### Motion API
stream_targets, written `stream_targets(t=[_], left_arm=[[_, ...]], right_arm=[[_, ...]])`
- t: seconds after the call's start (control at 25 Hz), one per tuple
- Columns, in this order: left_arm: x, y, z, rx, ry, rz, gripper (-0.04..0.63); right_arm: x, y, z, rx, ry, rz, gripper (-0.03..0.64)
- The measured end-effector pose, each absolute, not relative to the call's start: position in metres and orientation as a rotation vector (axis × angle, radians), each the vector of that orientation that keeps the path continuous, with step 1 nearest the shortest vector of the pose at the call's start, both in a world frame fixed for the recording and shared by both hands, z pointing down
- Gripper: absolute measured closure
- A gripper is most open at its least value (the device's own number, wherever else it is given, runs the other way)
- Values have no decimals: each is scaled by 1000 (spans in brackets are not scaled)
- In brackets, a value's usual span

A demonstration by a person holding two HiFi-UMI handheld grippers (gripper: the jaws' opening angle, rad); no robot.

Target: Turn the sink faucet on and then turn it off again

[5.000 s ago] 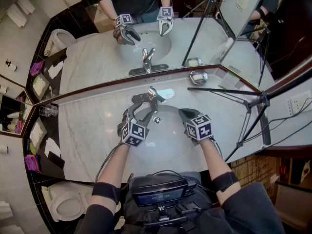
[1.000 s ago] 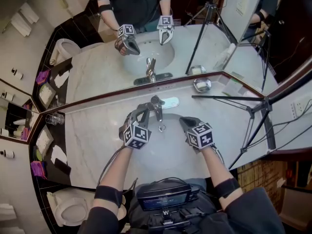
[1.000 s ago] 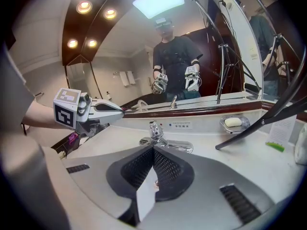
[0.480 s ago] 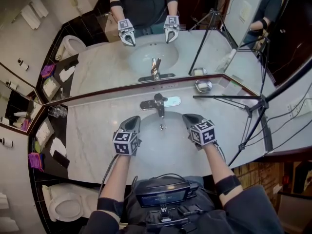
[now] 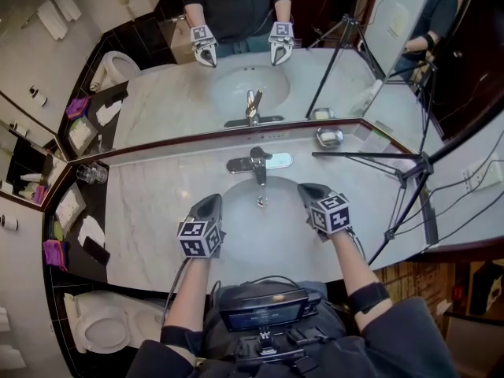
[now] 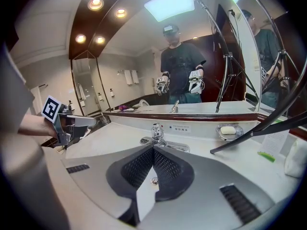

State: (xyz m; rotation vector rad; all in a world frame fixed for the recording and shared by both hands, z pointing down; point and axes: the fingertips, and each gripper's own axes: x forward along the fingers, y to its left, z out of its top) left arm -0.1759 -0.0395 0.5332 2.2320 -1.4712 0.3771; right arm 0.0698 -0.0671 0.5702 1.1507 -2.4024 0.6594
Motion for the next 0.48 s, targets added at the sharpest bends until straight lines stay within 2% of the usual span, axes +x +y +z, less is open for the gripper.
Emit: stream_targets(t=[0.48], left_arm=[[-166,-56,540,2309,-1455,414,591]], right_arm=[[62,-71,575,1139,-2405,676,591]])
